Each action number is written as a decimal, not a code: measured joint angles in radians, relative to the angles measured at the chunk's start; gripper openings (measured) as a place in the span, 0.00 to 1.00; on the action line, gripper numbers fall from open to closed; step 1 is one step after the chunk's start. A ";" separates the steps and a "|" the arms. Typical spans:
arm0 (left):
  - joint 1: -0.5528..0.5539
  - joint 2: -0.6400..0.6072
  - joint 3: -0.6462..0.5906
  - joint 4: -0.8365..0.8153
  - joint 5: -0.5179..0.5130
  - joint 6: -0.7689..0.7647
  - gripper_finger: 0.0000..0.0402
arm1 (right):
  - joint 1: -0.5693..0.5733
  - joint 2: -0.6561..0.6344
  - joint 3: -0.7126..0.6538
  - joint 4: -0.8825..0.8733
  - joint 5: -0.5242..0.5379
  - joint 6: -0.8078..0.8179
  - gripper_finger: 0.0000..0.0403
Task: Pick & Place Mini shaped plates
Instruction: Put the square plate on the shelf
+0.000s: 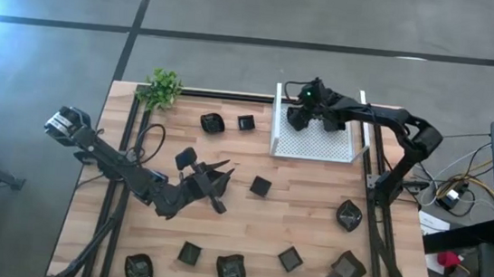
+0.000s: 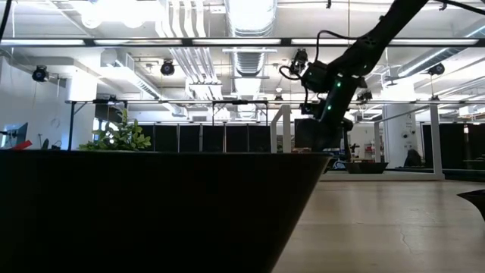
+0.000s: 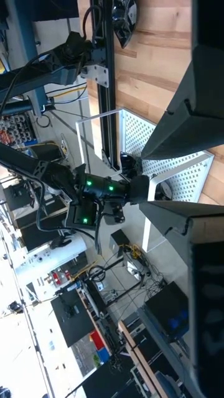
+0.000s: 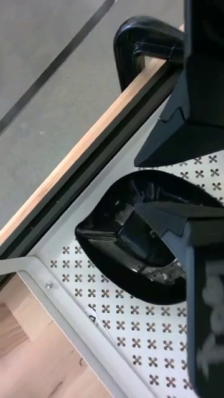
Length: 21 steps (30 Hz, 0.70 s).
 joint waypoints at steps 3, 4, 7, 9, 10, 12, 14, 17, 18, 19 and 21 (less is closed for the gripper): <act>0.000 0.000 0.000 0.000 0.000 0.000 0.28 | 0.002 -0.051 0.002 -0.056 -0.002 -0.016 0.24; 0.000 0.000 0.000 0.000 0.000 0.000 0.28 | 0.005 -0.070 0.006 -0.091 -0.003 -0.023 0.23; 0.000 0.000 0.000 0.000 0.000 0.000 0.28 | 0.024 -0.144 0.023 -0.184 -0.006 -0.020 0.18; 0.000 0.000 0.000 -0.001 0.000 0.000 0.28 | 0.049 -0.203 0.033 -0.233 -0.006 -0.019 0.14; 0.000 0.000 0.000 -0.001 0.000 0.000 0.28 | 0.068 -0.231 0.034 -0.247 -0.006 -0.019 0.12; 0.000 0.000 0.000 -0.001 0.000 0.000 0.28 | 0.113 -0.290 0.031 -0.261 -0.006 -0.017 0.07; -0.001 0.000 0.000 -0.001 0.000 0.000 0.28 | 0.171 -0.346 0.028 -0.270 -0.006 -0.013 0.03; -0.006 0.000 0.000 -0.001 0.000 0.000 0.28 | 0.267 -0.410 0.018 -0.273 -0.002 0.034 0.02; -0.009 0.000 0.000 -0.001 0.000 0.000 0.28 | 0.303 -0.425 0.017 -0.275 -0.002 0.044 0.02; -0.013 0.000 0.000 -0.001 0.000 0.000 0.28 | 0.338 -0.438 0.015 -0.275 -0.001 0.052 0.02; -0.024 0.000 0.000 -0.001 0.000 0.000 0.28 | 0.408 -0.457 0.011 -0.277 -0.001 0.074 0.02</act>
